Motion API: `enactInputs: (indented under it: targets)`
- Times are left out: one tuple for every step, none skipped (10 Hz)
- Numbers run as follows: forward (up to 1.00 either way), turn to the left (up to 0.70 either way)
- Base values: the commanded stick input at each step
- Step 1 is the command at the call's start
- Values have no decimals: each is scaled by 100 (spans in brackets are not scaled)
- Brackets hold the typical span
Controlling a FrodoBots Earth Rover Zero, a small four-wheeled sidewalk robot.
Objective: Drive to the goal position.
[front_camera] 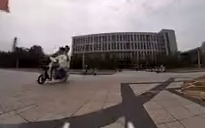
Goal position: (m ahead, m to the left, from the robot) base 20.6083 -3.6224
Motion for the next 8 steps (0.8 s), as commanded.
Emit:
enactInputs:
  targets:
    - [50,-25]
    - [50,-25]
    - [50,-25]
    - [50,-25]
    - [50,-25]
    - [50,-25]
    - [50,-25]
    - [50,-25]
